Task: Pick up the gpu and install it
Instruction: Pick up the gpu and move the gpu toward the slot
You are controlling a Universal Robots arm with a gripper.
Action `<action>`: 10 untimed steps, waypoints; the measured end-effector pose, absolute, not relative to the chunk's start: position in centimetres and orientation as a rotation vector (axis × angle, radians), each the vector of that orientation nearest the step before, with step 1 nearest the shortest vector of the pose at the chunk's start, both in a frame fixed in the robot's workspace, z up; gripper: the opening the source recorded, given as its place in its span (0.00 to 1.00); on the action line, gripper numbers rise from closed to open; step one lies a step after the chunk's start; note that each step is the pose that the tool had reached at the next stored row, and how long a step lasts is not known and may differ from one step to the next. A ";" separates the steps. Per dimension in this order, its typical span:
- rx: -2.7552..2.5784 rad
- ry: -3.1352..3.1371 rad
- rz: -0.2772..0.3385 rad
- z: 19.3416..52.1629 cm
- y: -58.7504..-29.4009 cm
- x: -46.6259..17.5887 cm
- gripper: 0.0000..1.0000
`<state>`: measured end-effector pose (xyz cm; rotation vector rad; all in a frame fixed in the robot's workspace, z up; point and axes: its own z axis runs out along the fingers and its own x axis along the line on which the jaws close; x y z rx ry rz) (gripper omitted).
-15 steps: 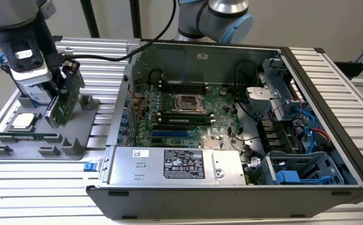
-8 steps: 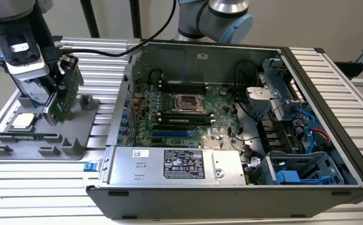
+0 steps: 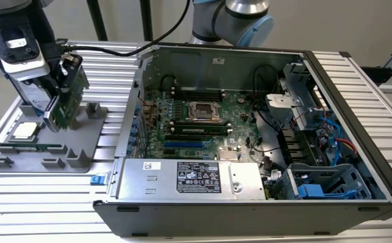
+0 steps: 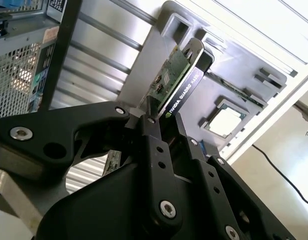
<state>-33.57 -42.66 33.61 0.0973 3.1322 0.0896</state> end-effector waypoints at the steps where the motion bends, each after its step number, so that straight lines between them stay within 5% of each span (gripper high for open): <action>1: 0.097 3.132 0.090 33.7 -42.7 -33.6 0.00; 10: 0.097 3.132 0.090 35.0 -42.7 -33.6 0.00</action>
